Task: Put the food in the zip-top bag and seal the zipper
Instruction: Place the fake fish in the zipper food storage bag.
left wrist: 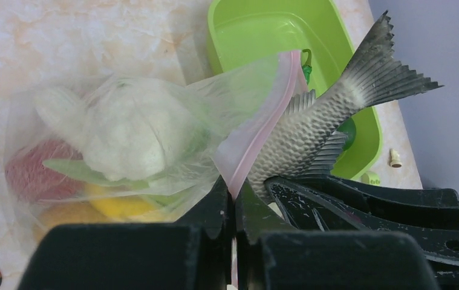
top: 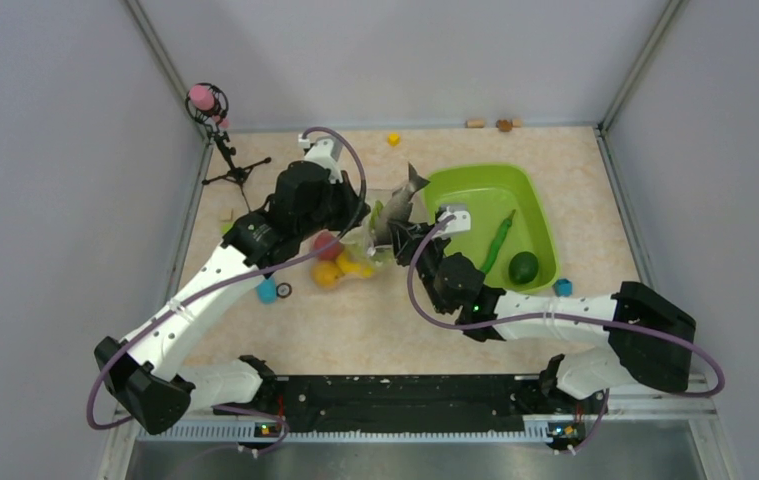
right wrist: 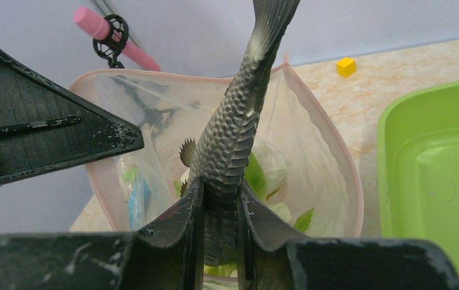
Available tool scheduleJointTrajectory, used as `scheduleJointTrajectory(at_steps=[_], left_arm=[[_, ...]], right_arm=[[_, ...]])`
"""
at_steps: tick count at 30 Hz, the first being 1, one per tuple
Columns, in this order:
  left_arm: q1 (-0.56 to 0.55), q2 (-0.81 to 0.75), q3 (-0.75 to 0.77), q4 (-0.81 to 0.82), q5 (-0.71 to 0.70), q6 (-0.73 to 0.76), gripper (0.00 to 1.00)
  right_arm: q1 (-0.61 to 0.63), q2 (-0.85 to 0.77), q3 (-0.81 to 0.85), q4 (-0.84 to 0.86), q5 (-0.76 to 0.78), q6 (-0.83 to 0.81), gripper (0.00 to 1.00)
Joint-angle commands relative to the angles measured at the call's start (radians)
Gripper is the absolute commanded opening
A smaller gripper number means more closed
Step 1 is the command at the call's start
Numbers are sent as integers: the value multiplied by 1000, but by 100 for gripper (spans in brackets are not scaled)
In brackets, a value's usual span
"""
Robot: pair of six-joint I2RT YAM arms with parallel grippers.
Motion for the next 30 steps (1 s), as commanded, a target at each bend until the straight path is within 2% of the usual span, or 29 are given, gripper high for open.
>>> scheduleJointTrajectory(at_steps=[1, 10, 17, 22, 30], left_arm=[[-4, -8, 34, 89, 10, -20, 0], [-4, -4, 41, 101, 85, -25, 0], [-4, -3, 47, 117, 129, -28, 0], [-4, -2, 54, 118, 147, -19, 0], [-4, -1, 55, 141, 181, -14, 0]], right_arm=[[12, -28, 19, 30, -44, 29, 0], [12, 84, 105, 35, -238, 19, 0], [13, 181, 165, -89, -266, 38, 0], [9, 229, 193, -135, -388, 25, 0], [-69, 301, 236, -297, -615, 220, 0]])
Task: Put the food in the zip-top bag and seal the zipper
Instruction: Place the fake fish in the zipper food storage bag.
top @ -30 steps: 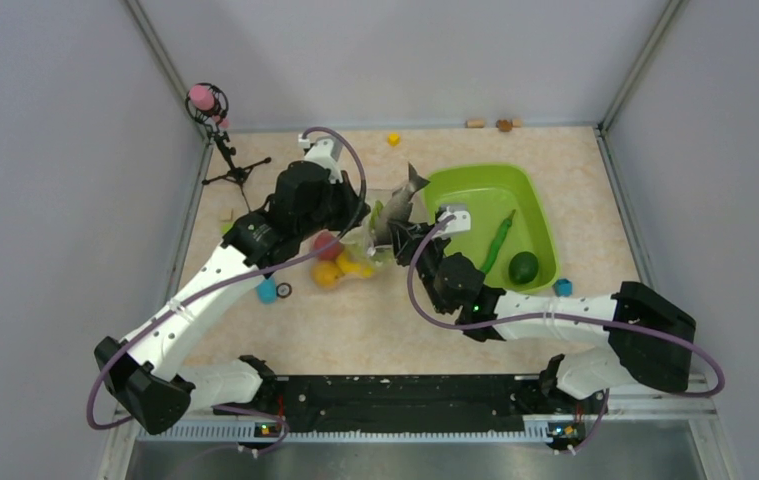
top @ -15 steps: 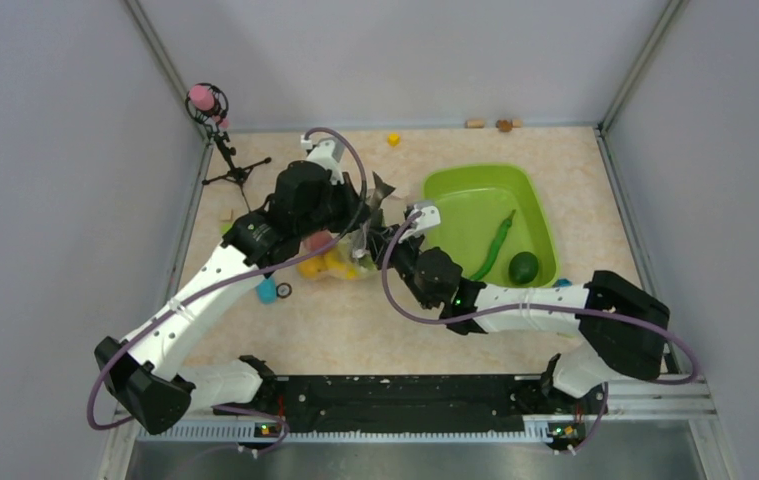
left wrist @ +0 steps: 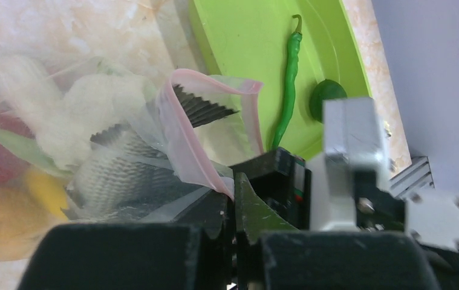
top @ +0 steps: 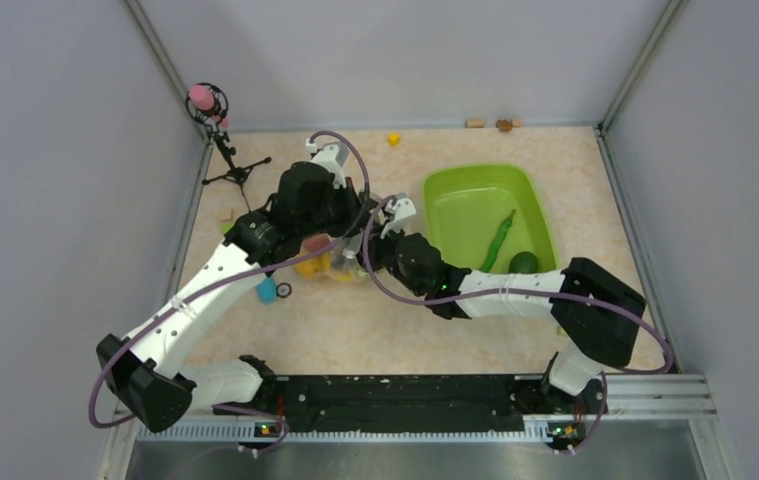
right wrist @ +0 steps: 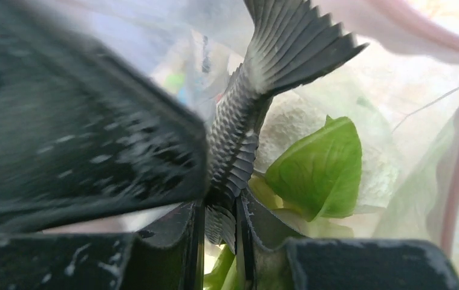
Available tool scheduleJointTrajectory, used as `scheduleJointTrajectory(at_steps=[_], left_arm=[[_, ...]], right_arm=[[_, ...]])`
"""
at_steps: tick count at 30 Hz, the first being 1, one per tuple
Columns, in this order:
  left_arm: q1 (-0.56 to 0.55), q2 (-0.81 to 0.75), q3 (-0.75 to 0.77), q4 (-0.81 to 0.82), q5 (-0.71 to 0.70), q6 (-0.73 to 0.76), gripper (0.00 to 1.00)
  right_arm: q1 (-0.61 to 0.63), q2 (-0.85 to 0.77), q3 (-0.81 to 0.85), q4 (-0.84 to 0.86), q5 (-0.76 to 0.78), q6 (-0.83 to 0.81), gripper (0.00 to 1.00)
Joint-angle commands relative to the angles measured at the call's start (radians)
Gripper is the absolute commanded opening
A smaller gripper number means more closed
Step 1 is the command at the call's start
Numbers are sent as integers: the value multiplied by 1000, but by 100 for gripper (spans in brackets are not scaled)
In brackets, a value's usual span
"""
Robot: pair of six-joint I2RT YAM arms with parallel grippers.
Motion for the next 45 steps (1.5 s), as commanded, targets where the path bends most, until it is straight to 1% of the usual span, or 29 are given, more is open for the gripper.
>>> scheduleJointTrajectory(at_steps=[1, 10, 12, 14, 15, 16, 17, 18, 19, 24, 31, 32, 35, 37, 39, 40, 42, 45], left_arm=[[-5, -15, 55, 186, 82, 1, 0], [-5, -41, 32, 184, 28, 21, 0], [-5, -47, 20, 190, 18, 24, 0], [-6, -51, 14, 187, 5, 25, 0], [-5, -54, 11, 183, -7, 26, 0], [-5, -56, 7, 181, -20, 26, 0], [-4, -59, 1, 176, -39, 26, 0], [-5, -63, -6, 173, -45, 26, 0], [-4, -66, -13, 171, -83, 26, 0], [-4, -85, -53, 175, -147, 17, 0], [-2, -84, -58, 177, -150, 20, 0], [-2, -89, -61, 176, -153, 21, 0], [-1, -99, -78, 184, -168, 24, 0], [0, -104, -91, 194, -176, 24, 0], [2, -100, -103, 204, -173, 28, 0], [3, -97, -106, 207, -171, 31, 0], [6, -90, -113, 215, -166, 37, 0], [14, -79, -125, 234, -134, 46, 0]], right_arm=[[-28, 59, 47, -127, -253, 107, 0], [-57, 75, 165, -430, -457, -53, 0], [-60, 68, 198, -508, -462, -73, 0], [-59, 49, 200, -527, -447, -76, 1], [-60, 33, 197, -529, -439, -76, 6], [-60, 15, 196, -530, -431, -76, 15], [-60, -4, 195, -532, -425, -74, 27], [-60, -24, 194, -535, -419, -72, 33], [-60, -46, 193, -539, -407, -70, 36], [-59, -167, 167, -520, -313, -53, 45], [-59, -325, 84, -426, -199, -36, 56], [-60, -346, 78, -425, -174, -36, 59], [-62, -412, 51, -440, -85, -35, 74], [-64, -468, 30, -464, -11, -32, 88], [-73, -522, 9, -509, 65, -20, 97], [-79, -550, 3, -524, 91, -21, 99], [-96, -597, -1, -588, 130, -17, 99], [-163, -638, 9, -761, 176, 35, 99]])
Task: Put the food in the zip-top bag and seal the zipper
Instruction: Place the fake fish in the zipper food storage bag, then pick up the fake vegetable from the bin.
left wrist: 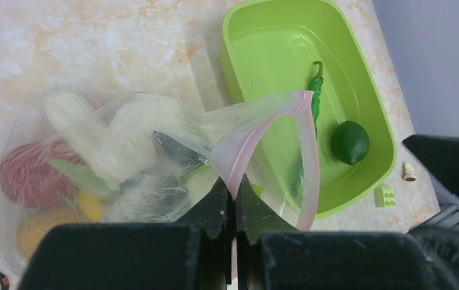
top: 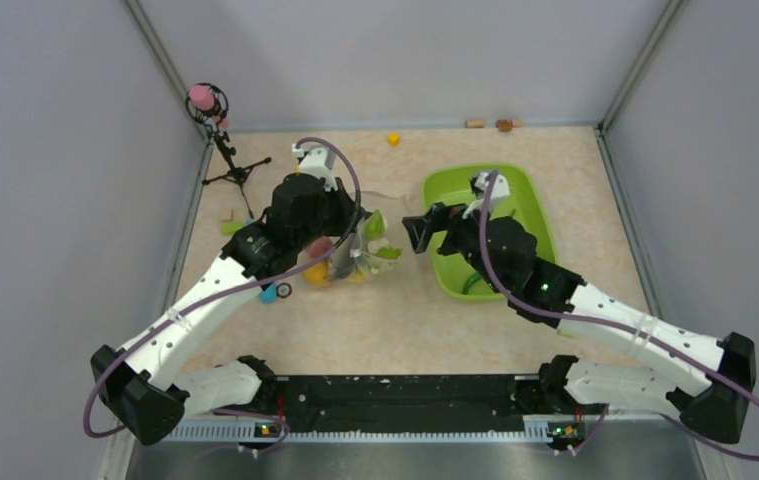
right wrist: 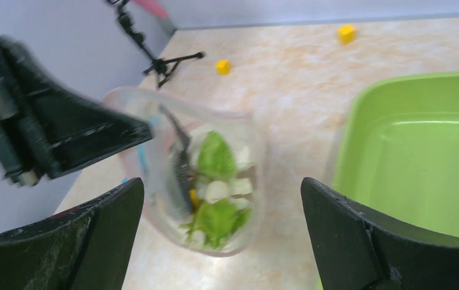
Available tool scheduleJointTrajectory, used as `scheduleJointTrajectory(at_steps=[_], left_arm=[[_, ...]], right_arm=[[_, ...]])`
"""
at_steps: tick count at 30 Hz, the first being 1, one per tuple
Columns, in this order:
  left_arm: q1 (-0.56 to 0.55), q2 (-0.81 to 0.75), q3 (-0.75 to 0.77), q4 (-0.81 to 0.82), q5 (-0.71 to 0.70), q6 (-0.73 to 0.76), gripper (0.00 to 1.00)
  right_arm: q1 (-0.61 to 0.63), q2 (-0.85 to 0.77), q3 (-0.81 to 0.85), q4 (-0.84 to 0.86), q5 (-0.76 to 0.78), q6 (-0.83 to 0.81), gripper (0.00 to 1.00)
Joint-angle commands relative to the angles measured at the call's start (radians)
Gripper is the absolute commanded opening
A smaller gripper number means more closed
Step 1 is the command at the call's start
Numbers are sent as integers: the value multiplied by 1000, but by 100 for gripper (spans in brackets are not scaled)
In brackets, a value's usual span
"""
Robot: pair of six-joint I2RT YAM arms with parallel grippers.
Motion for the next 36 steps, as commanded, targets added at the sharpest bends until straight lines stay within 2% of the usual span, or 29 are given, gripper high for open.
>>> scheduleJointTrajectory(at_steps=[1, 4, 7, 10, 14, 17, 19, 23, 30, 36], left_arm=[[20, -2, -14, 105, 37, 22, 0], [38, 17, -5, 107, 84, 26, 0], [48, 22, -7, 110, 126, 37, 0], [51, 15, -18, 126, 167, 55, 0], [52, 1, -34, 144, 200, 74, 0], [52, 1, -36, 145, 198, 82, 0], [52, 5, -34, 142, 211, 92, 0], [53, 13, -35, 138, 229, 100, 0], [53, 26, -26, 126, 222, 96, 0], [54, 29, -29, 132, 229, 90, 0]], right_arm=[[-106, -71, 14, -242, 129, 76, 99], [-235, -50, 48, -426, 75, 150, 98], [-379, -8, 66, -532, 11, 178, 98], [-527, 46, 52, -544, -73, 176, 98], [-640, 180, 71, -531, -148, 130, 98], [-679, 318, 150, -538, -126, 34, 94], [-717, 430, 237, -583, -177, -62, 91], [-788, 626, 388, -707, -241, -101, 82], [-798, 762, 452, -686, -197, -58, 80], [-798, 796, 415, -602, -147, 21, 71]])
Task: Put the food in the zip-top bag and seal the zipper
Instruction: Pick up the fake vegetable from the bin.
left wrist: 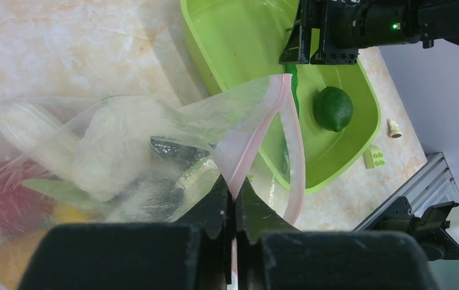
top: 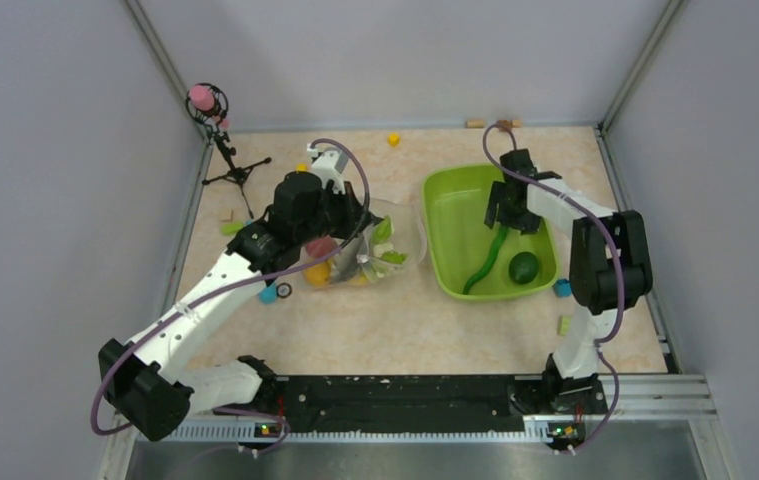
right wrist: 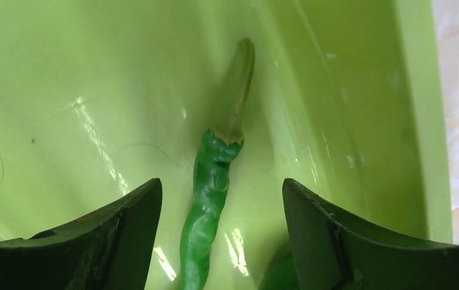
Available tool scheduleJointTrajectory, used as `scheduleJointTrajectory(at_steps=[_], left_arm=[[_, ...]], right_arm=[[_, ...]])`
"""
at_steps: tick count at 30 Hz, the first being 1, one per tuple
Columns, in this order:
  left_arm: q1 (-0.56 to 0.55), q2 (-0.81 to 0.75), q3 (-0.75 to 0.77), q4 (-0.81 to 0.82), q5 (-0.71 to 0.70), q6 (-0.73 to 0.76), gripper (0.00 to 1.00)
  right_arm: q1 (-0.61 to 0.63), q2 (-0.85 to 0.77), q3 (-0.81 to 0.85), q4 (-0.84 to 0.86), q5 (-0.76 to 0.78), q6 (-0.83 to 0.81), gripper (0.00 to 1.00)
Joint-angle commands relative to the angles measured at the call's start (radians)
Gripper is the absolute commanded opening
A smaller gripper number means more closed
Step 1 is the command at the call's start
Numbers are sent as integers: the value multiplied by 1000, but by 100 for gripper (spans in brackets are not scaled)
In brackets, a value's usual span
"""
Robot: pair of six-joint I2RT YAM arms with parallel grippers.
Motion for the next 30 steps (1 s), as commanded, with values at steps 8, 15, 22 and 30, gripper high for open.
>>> scheduleJointTrajectory(at_steps=[8, 15, 22, 30], left_arm=[[8, 0, 12, 61, 8, 1, 0], [7, -5, 10, 60, -4, -7, 0], [8, -8, 9, 57, -25, -10, 0], [9, -8, 11, 53, -20, -22, 0]], right_arm=[[-3, -4, -89, 190, 84, 145, 50], [-2, 9, -111, 219, 69, 160, 38], [0, -28, -133, 255, 68, 167, 12], [52, -308, -260, 466, 94, 75, 4]])
